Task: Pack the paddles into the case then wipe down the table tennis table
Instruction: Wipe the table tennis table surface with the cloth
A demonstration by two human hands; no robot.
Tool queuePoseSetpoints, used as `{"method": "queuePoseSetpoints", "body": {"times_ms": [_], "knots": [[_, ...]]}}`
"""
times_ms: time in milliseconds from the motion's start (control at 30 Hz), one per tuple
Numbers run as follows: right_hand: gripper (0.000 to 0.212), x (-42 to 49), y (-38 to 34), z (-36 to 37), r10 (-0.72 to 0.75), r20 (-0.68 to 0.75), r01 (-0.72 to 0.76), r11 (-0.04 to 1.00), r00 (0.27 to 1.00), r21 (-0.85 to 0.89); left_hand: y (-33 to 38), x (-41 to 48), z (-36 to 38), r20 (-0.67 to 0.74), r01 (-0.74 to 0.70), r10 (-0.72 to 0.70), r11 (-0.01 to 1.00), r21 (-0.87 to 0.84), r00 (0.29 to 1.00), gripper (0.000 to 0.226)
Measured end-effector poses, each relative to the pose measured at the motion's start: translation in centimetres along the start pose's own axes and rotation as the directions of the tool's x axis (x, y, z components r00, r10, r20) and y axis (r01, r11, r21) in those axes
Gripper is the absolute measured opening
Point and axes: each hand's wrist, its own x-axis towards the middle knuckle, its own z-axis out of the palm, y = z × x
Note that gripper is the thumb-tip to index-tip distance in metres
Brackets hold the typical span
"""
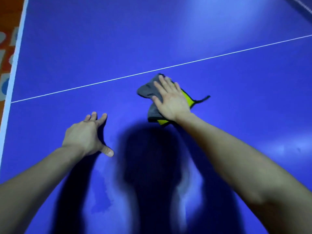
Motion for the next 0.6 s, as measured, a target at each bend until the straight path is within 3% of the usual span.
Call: {"method": "queuePoseSetpoints", "body": {"times_ms": [67, 167, 267, 333, 400, 500, 600], "knots": [[0.072, -5.1, 6.6, -1.3, 0.18, -0.104, -0.182, 0.983, 0.978, -0.01, 0.1, -0.2, -0.1, -0.007, 0.009, -0.009, 1.0, -0.019, 1.0, 0.166], [0.078, -12.4, 12.9, -2.8, 0.452, -0.168, -0.461, 0.887, 0.876, -0.013, 0.3, -0.4, 0.0, -0.018, 0.011, -0.012, 0.999, -0.046, 1.0, 0.163], [0.079, -14.2, 8.8, -2.1, 0.636, -0.202, -0.647, 0.763, 0.745, 0.018, 0.2, -1.5, 0.1, -0.078, 0.011, -0.016, 0.998, -0.064, 0.997, 0.151], [0.077, -14.2, 1.9, -0.1, 0.554, -0.235, -0.569, 0.823, 0.799, 0.004, 0.3, -3.0, 0.9, -0.192, -0.021, 0.018, 1.0, -0.015, 0.981, 0.132], [0.072, -14.1, -6.8, 3.0, 0.339, -0.253, -0.347, 0.938, 0.906, 0.015, 0.2, -5.2, 2.0, -0.272, -0.068, 0.076, 0.997, 0.038, 0.959, 0.109], [0.07, -15.7, -17.8, 5.8, 0.096, -0.163, -0.088, 0.995, 0.982, 0.054, -1.0, -8.8, 4.0, -0.318, -0.122, 0.122, 0.992, 0.019, 0.94, 0.081], [0.066, -19.7, -17.4, 5.6, 0.046, -0.145, -0.034, 0.996, 0.988, 0.084, -3.3, -11.3, 5.2, -0.272, -0.142, 0.141, 0.99, 0.017, 0.952, 0.071]]}}
